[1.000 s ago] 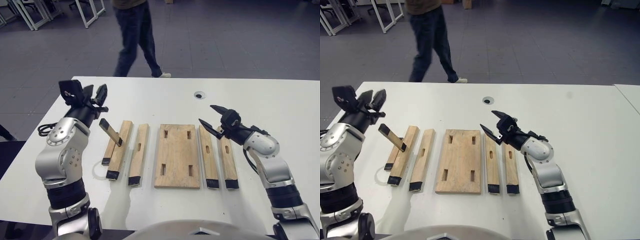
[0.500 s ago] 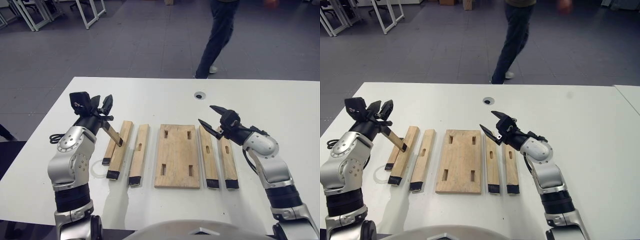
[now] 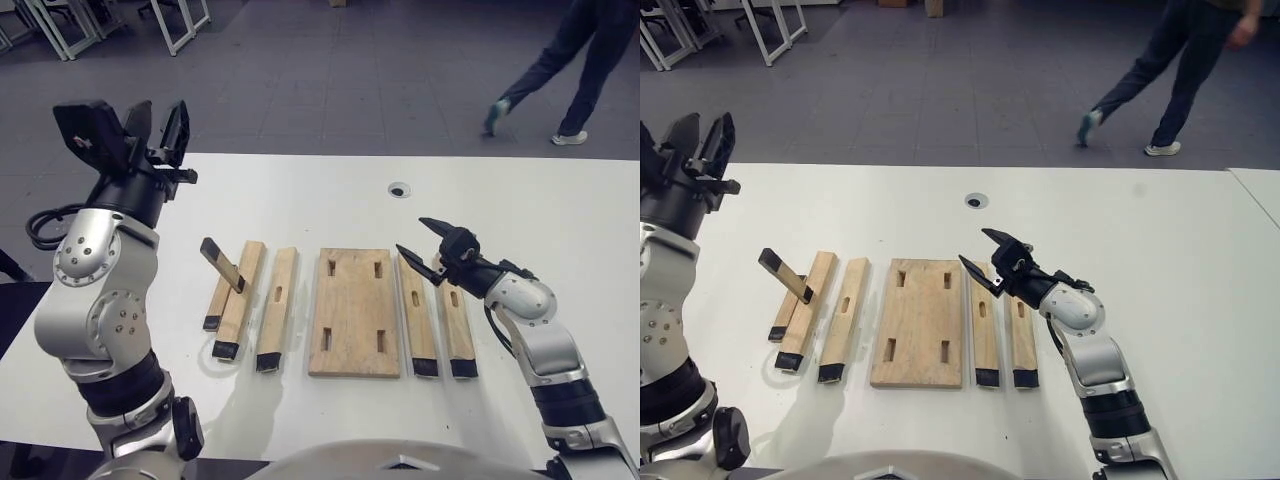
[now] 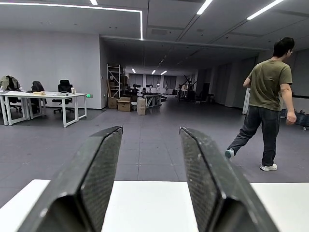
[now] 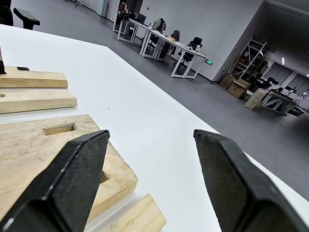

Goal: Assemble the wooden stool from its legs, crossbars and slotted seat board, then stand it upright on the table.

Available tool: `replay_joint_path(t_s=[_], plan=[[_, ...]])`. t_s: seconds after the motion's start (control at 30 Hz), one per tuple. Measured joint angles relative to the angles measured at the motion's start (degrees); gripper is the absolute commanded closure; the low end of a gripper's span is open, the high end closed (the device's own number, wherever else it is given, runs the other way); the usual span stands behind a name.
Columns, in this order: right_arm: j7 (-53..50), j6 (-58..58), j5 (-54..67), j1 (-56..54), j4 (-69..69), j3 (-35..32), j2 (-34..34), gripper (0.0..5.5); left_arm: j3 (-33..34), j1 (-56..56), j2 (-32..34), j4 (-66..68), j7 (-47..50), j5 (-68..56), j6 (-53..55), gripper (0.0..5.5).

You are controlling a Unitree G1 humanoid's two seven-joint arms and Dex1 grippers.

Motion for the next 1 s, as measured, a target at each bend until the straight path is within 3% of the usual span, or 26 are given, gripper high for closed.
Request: replay_joint_path(t_s=[0.3, 0.5, 0.83, 1.0], plan=[[0.1, 0.1, 0.2, -0.6, 0.7, 0.0, 0.0, 2.28, 1.4, 31.6, -4.7, -13.2, -5.3, -2.3, -3.2, 1.29], [0.1, 0.1, 0.3, -0.7, 1.5, -0.1, -0.3, 2.28, -6.3, 51.9, -10.4, -6.4, -13.1, 3.6, -14.5, 1.29], [0.0, 0.1, 0.3, -0.8, 1.5, -0.2, -0.4, 2.28, -13.0, 54.1, -11.3, 10.1, -14.6, 13.3, -24.1, 1.29], [0.0, 0.1, 0.3, -0.8, 1.5, -0.2, -0.4, 2.28, -13.8, 53.5, -11.3, 11.4, -14.5, 14.1, -25.1, 2.15]])
